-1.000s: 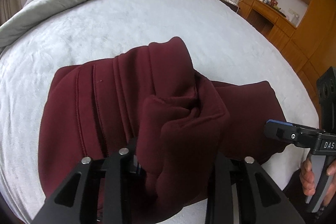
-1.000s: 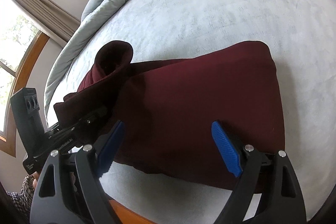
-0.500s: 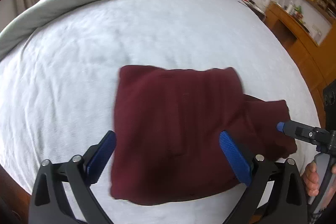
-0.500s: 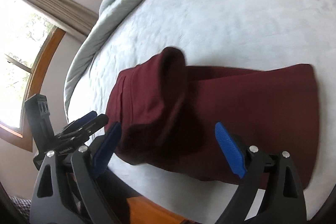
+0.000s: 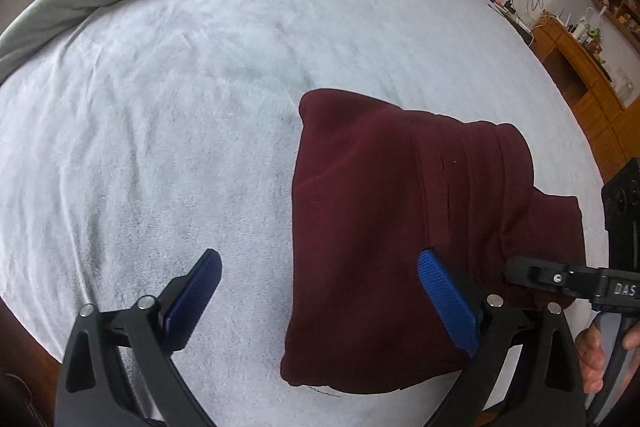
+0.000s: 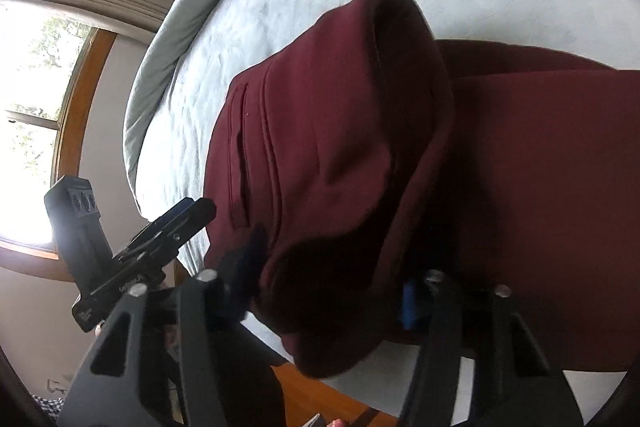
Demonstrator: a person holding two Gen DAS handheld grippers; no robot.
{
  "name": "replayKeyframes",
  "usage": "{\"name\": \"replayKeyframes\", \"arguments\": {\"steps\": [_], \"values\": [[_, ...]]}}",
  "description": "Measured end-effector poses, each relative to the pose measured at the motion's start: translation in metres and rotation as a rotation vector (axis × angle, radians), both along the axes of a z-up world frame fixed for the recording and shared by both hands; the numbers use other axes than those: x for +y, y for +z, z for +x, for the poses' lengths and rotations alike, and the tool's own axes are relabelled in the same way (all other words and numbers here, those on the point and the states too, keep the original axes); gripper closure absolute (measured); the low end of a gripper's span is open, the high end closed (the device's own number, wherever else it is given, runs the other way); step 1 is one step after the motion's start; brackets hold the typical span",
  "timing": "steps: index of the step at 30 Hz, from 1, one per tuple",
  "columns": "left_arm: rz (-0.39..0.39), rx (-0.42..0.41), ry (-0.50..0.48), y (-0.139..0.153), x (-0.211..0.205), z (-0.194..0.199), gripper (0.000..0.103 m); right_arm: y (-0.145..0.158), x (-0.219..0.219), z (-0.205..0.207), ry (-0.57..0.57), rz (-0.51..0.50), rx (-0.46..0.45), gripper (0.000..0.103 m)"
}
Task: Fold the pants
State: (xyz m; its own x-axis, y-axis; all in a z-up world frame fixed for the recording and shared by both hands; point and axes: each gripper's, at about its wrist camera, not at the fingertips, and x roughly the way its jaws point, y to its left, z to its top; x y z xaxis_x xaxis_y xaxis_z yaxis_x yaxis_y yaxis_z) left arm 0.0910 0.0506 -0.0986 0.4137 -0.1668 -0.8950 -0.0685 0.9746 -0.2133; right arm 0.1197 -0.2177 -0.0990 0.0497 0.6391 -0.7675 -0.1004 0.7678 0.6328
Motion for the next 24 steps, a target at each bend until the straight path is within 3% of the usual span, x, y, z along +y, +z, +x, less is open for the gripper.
{"name": "replayKeyframes", "arguments": {"steps": [1,4,15,24], "values": [[0.002,-0.001,0.002,0.000,0.001,-0.001,0.004,0.004,0.002,-0.001,0.014,-0.011,-0.025,0.067],[-0.003,0.001,0.014,0.002,0.004,-0.004,0.004,0.020,-0.001,-0.003,0.029,0.011,-0.082,0.079],[-0.009,-0.016,-0.008,0.021,-0.014,-0.004,0.004,0.083,-0.051,-0.009,-0.012,0.056,-0.209,0.081],[-0.025,-0.026,-0.100,0.030,-0.062,0.005,0.004,0.097,-0.119,-0.007,-0.085,-0.009,-0.240,0.081]]}}
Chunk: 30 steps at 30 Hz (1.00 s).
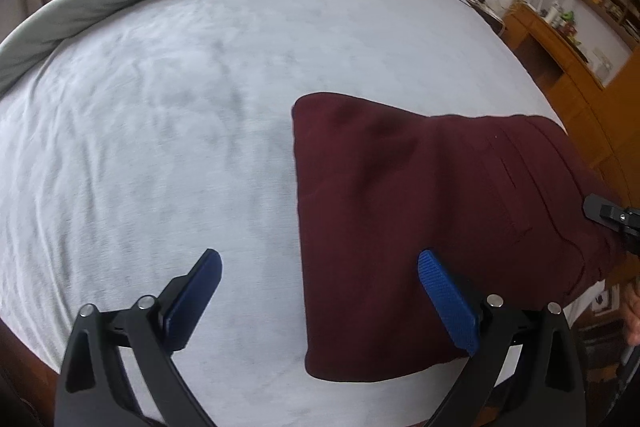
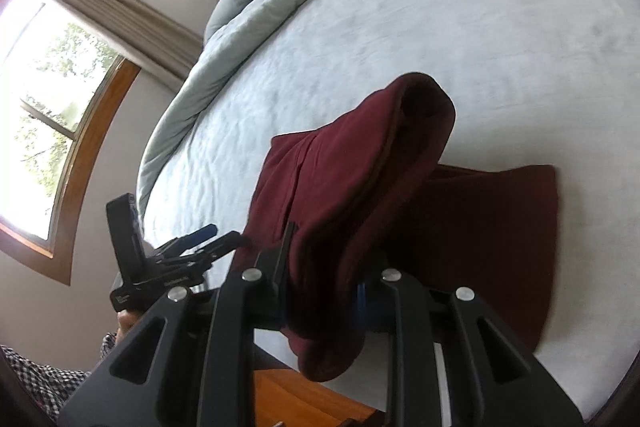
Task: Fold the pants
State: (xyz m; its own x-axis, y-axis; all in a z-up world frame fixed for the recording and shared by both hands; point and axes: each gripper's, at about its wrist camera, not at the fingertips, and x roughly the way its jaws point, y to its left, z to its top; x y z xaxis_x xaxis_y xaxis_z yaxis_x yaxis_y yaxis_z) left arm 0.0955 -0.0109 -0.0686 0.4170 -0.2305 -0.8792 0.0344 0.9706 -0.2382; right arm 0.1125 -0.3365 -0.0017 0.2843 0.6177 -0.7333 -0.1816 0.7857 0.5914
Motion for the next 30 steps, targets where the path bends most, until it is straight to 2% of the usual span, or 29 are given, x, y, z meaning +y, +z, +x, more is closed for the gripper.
{"name": "replayKeyframes", "arguments": {"steps": [6,10,14,17,20,21,22,24,26,30], "values": [[-0.009,0.018,-0.027,-0.005,-0.024,0.004,0.004,-0.008,-0.043,-0.013,-0.077,-0.019,0.013,0.081],[-0.006,0.032,-0.051,-0.011,-0.038,0.005,0.004,-0.024,-0.072,-0.024,-0.130,-0.016,0.047,0.081],[0.009,0.054,-0.072,-0.019,-0.050,0.008,0.004,-0.048,-0.074,-0.030,-0.137,-0.033,0.090,0.081],[0.009,0.072,-0.078,-0.026,-0.054,0.011,0.004,-0.073,-0.070,-0.027,-0.116,-0.085,0.130,0.075],[-0.010,0.096,-0.069,-0.033,-0.052,0.016,0.004,-0.083,-0.070,-0.025,-0.082,-0.077,0.162,0.063],[-0.021,0.105,-0.064,-0.034,-0.050,0.017,0.004,-0.082,-0.071,-0.025,-0.075,-0.073,0.169,0.059],[-0.032,0.113,-0.060,-0.035,-0.047,0.019,0.004,-0.076,-0.073,-0.025,-0.068,-0.076,0.166,0.050],[-0.052,0.126,-0.055,-0.036,-0.042,0.020,0.004,-0.062,-0.080,-0.024,-0.079,-0.121,0.121,0.039],[-0.058,0.134,-0.058,-0.036,-0.038,0.022,0.004,-0.043,-0.094,-0.019,-0.120,-0.168,0.059,0.037],[-0.079,0.158,-0.067,-0.039,-0.039,0.027,0.004,-0.032,-0.110,0.008,-0.129,-0.073,0.043,0.037]]}}
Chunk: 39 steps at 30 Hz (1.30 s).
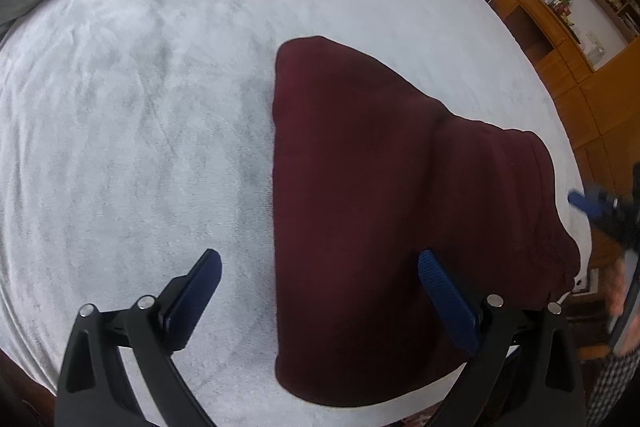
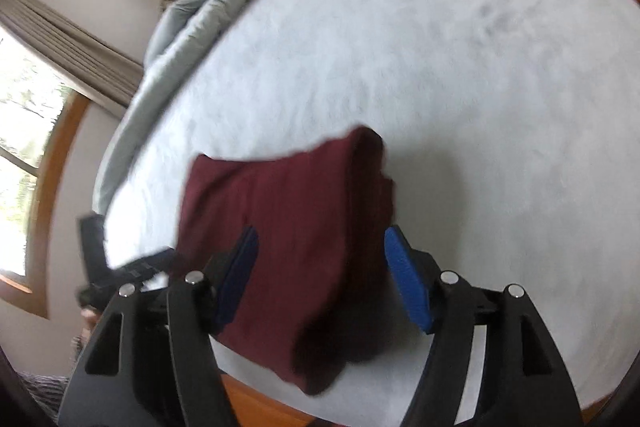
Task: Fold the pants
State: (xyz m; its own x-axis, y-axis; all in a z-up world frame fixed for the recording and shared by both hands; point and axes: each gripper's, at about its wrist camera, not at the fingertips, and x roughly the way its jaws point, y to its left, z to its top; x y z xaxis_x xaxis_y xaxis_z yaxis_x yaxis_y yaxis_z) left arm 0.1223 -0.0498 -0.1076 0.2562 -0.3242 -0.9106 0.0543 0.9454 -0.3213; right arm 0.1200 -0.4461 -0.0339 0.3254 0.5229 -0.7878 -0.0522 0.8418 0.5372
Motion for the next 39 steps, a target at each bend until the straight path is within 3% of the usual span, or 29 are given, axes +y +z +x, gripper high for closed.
{"name": "replayKeyframes", "arguments": {"steps": [3,5,7,8,12,15,18,21,24,25,28,33,39], "values": [[-0.001,0.006,0.000,-0.002,-0.005,0.003,0.004,-0.013,0.012,0.030,0.024,0.017,0.047,0.037],[0.007,0.005,-0.002,-0.002,-0.010,0.004,0.004,-0.025,0.019,0.049,0.017,0.009,0.070,0.044],[0.018,-0.005,-0.006,-0.001,-0.014,0.005,0.004,-0.037,0.023,0.063,0.021,0.057,0.105,0.078],[0.030,-0.012,-0.012,-0.001,-0.017,0.004,0.004,-0.040,0.024,0.066,0.020,0.071,0.113,0.089],[0.077,-0.058,-0.035,0.004,-0.029,0.003,0.004,-0.030,0.028,0.073,0.047,0.066,0.056,0.095],[0.101,-0.089,-0.056,0.010,-0.034,0.004,0.004,-0.026,0.018,0.073,0.007,0.024,0.027,0.095],[0.096,-0.097,-0.063,0.013,-0.038,0.004,0.004,-0.052,0.015,0.076,-0.002,-0.038,0.101,0.095],[0.095,-0.100,-0.064,0.014,-0.038,0.003,0.004,-0.056,0.013,0.074,-0.005,-0.025,0.088,0.091],[0.100,-0.106,-0.069,0.018,-0.038,-0.002,0.004,-0.043,0.010,0.064,-0.003,-0.009,0.053,0.079],[0.098,-0.111,-0.069,0.020,-0.039,-0.003,0.004,-0.038,0.009,0.057,0.005,-0.015,0.047,0.069],[0.092,-0.131,-0.079,0.026,-0.039,-0.007,0.004,-0.025,0.008,0.033,0.026,-0.007,0.040,0.053],[0.096,-0.145,-0.094,0.032,-0.043,-0.014,0.004,-0.010,0.007,-0.012,0.019,0.005,0.050,0.042],[0.094,-0.131,-0.083,0.032,-0.039,-0.022,0.004,-0.014,0.006,-0.051,-0.004,0.069,0.097,0.042]]}}
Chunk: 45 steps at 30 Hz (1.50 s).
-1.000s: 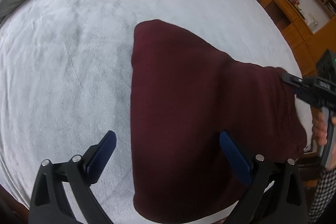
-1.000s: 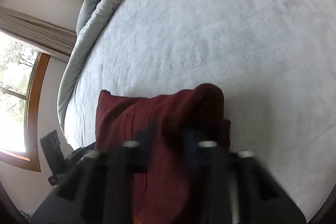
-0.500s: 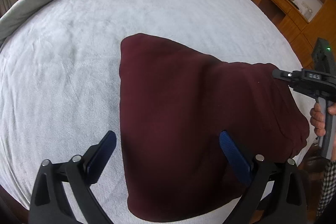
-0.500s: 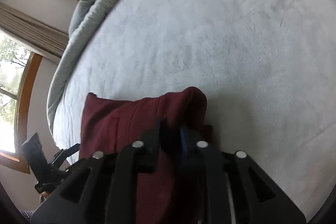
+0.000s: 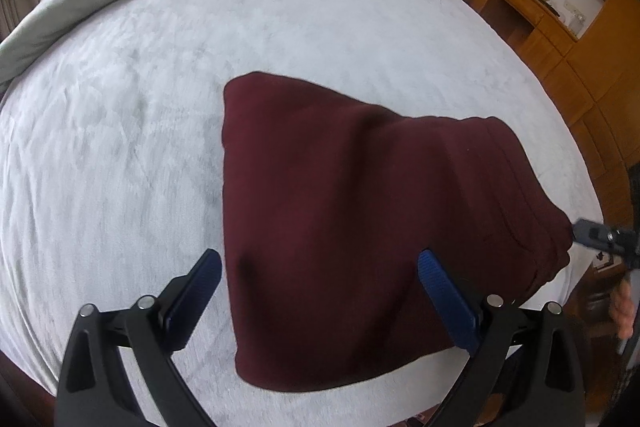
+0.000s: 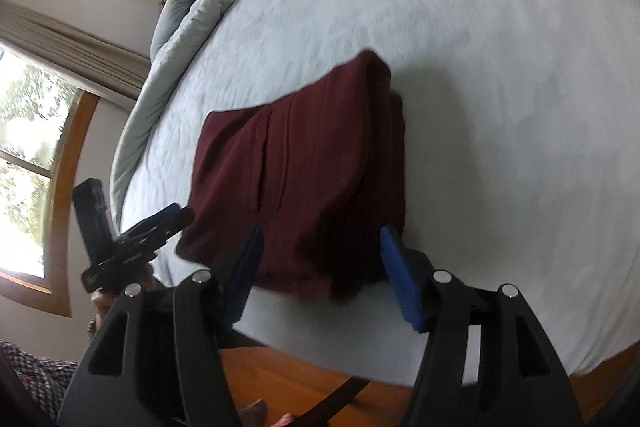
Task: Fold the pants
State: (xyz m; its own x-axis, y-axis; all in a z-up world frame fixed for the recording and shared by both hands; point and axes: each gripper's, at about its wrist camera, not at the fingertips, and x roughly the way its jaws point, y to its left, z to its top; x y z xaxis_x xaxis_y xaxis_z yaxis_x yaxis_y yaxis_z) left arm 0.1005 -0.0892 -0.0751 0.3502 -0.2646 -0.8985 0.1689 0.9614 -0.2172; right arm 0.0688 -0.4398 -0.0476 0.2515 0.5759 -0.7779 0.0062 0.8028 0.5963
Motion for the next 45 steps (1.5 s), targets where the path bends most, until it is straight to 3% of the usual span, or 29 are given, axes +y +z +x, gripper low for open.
{"name": "replayKeyframes", "arguments": {"steps": [5,6,9,10,14,17,20,22,24,30,33,38,45], "values": [[-0.007,0.043,0.036,-0.010,0.014,-0.005,0.004,-0.012,0.010,-0.001,0.008,0.023,0.030,0.042],[-0.015,0.050,0.042,-0.011,0.015,-0.006,0.004,-0.014,0.010,0.000,0.001,0.038,0.035,0.046],[-0.043,0.077,0.061,-0.016,0.020,-0.008,0.004,-0.017,0.015,0.005,0.011,0.049,0.033,0.075],[-0.047,0.085,0.063,-0.017,0.021,-0.007,0.004,-0.016,0.016,0.005,0.020,0.053,0.029,0.079],[-0.059,0.094,0.055,-0.019,0.021,-0.005,0.004,0.000,0.021,-0.001,0.062,0.009,-0.017,0.081],[-0.079,0.113,0.049,-0.025,0.021,-0.002,0.004,-0.019,0.018,-0.002,0.057,-0.031,0.027,0.081],[-0.092,0.140,0.050,-0.029,0.021,0.001,0.004,-0.032,0.010,0.000,0.020,0.042,0.055,0.075],[-0.119,0.157,0.050,-0.030,0.028,0.005,0.004,-0.026,0.006,-0.001,0.017,0.066,0.039,0.064],[-0.158,0.173,0.050,-0.030,0.039,0.011,0.004,-0.018,0.000,-0.003,0.015,0.068,0.015,0.048],[-0.321,0.287,0.030,-0.050,0.058,0.029,0.004,-0.016,-0.024,0.004,-0.015,0.121,-0.008,0.027],[-0.383,0.337,0.033,-0.064,0.055,0.037,0.004,-0.035,-0.032,0.011,-0.021,0.196,0.038,0.026],[-0.495,0.391,0.031,-0.079,0.046,0.048,0.007,-0.061,-0.036,0.024,-0.019,0.204,0.101,0.026],[-0.525,0.441,0.076,-0.088,0.052,0.056,0.016,-0.086,-0.039,0.027,0.002,0.289,0.144,0.022]]}}
